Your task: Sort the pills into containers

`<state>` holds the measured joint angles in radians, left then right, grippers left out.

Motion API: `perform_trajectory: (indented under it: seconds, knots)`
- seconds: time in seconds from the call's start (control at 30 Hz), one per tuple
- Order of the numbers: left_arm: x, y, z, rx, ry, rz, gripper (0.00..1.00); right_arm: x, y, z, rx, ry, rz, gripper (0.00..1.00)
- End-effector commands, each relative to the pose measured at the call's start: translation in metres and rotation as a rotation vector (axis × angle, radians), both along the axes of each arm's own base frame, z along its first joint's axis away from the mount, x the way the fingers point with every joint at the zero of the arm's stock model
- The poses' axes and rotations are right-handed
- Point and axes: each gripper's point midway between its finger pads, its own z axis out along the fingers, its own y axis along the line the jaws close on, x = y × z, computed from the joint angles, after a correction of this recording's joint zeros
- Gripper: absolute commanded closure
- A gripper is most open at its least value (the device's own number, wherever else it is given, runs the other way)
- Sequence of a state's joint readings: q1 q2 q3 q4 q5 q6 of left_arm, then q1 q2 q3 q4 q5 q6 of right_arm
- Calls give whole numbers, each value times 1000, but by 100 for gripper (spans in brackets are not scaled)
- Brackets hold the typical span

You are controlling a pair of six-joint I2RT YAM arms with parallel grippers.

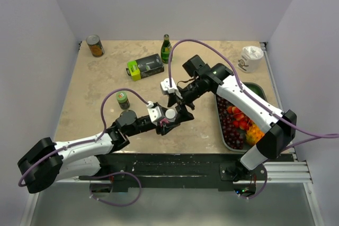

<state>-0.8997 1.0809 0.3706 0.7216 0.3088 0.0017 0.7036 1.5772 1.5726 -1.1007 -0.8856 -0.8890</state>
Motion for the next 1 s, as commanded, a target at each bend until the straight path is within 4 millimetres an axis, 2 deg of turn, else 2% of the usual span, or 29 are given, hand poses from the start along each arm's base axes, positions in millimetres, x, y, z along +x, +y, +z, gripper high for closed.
perform_trajectory:
  seconds: [0.0, 0.1, 0.23, 0.27, 0.33, 0.37, 0.43, 0.5, 0.53, 0.6, 0.63, 0.7, 0.73, 0.8, 0.83, 0.9, 0.93, 0.97]
  knots:
    - [-2, -10, 34, -84, -26, -59, 100, -8, 8, 15, 51, -1, 40, 21]
    - [-1, -11, 31, -76, -12, -65, 100, -9, 11, 16, 52, 3, 38, 26]
    - [0, -11, 31, -75, 0, -67, 100, -7, 14, 10, 39, 11, 25, 44]
    - [0, -12, 30, -73, 3, -67, 100, -6, 14, 9, 33, 12, 19, 59]
    - [2, -10, 30, -71, 9, -60, 100, -5, 15, 9, 26, 25, 3, 69]
    - [3, -9, 29, -71, 13, -52, 100, -6, 16, 10, 32, 38, 4, 80]
    - [8, -6, 27, -70, 26, -17, 97, -5, 18, 14, 45, 48, -20, 87]
    - [9, -1, 32, -83, 21, 1, 85, -6, 17, 9, 43, 66, -42, 90]
    - [10, 1, 32, -87, 27, 11, 70, 0, 18, 13, 68, 49, -59, 91]
    - [11, 6, 38, -103, 25, 22, 54, 2, 15, 11, 74, 67, -84, 92]
    - [11, 8, 37, -106, 32, 28, 39, 10, 12, 12, 84, 67, -107, 92]
    - [13, 13, 40, -111, 32, 43, 23, 18, 7, 17, 101, 73, -129, 93]
    - [13, 14, 40, -112, 33, 49, 8, 27, 1, 21, 120, 77, -154, 93]
    - [15, 20, 42, -107, 25, 70, 1, 39, -6, 24, 141, 92, -194, 93]
    - [17, 22, 45, -107, 20, 83, 1, 57, -16, 26, 157, 66, -248, 93]
    - [19, 27, 51, -90, 4, 108, 1, 75, -31, 21, 165, 70, -346, 93]
    - [22, 34, 58, -94, -12, 142, 1, 108, -47, 23, 192, 5, -445, 93]
    - [24, 38, 50, -47, 5, 161, 1, 119, -59, 16, 186, 21, -531, 93]
